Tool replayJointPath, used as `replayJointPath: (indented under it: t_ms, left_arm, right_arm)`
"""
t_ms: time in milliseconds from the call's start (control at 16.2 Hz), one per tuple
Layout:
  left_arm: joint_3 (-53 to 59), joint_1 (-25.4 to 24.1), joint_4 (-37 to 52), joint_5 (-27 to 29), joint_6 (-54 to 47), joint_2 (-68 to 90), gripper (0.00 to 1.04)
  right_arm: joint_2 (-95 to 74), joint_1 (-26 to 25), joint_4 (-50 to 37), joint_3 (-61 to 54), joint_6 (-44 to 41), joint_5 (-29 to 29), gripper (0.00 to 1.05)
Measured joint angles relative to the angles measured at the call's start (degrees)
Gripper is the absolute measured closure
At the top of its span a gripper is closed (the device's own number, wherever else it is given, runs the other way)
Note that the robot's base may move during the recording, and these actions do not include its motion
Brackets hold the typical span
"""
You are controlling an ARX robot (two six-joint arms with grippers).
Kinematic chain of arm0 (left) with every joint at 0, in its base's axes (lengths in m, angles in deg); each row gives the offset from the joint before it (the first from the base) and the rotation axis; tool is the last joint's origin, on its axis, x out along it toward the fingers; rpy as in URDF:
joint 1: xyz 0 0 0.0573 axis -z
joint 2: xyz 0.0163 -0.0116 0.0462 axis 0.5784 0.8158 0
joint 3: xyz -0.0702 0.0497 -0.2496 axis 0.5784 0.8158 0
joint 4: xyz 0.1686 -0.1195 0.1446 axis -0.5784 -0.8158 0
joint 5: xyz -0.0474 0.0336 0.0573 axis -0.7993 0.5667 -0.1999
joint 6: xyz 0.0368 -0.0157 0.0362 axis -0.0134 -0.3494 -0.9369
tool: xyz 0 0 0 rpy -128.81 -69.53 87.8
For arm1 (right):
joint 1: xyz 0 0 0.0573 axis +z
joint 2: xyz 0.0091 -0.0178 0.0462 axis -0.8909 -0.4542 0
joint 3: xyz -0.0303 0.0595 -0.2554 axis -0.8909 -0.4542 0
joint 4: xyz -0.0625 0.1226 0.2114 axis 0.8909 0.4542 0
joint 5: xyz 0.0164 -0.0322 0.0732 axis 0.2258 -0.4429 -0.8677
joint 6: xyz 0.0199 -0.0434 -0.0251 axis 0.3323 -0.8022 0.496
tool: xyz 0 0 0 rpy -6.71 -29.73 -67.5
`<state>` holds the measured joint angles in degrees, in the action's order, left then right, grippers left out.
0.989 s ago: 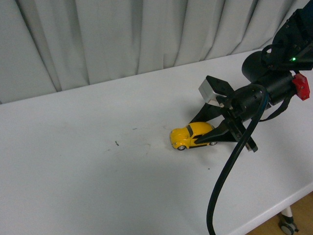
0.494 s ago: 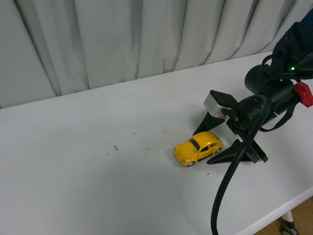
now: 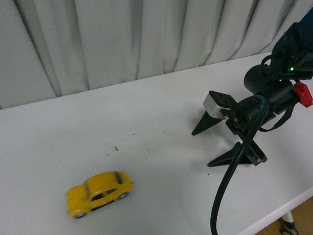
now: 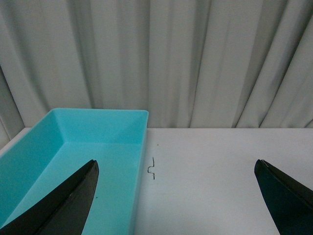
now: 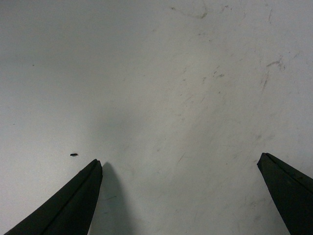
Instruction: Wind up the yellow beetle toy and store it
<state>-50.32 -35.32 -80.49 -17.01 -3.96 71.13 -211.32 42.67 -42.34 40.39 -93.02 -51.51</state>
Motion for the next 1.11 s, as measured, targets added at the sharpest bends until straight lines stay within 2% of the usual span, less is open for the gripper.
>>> replayJointPath:
  t_ms: [309, 680, 1112]
  left_arm:
    - [0.0, 0.0, 0.0, 0.0, 0.0, 0.0, 0.07]
    - [0.0, 0.0, 0.0, 0.0, 0.0, 0.0, 0.07]
    - [0.0, 0.0, 0.0, 0.0, 0.0, 0.0, 0.07]
  right_arm:
    - [0.1, 0.0, -0.3, -0.1, 0.1, 0.0, 0.07]
    - [4.2, 0.2, -7.2, -2.7, 3.1, -2.0, 0.07]
    - [25.0, 3.8, -9.4, -7.3, 2.7, -14.3, 0.07]
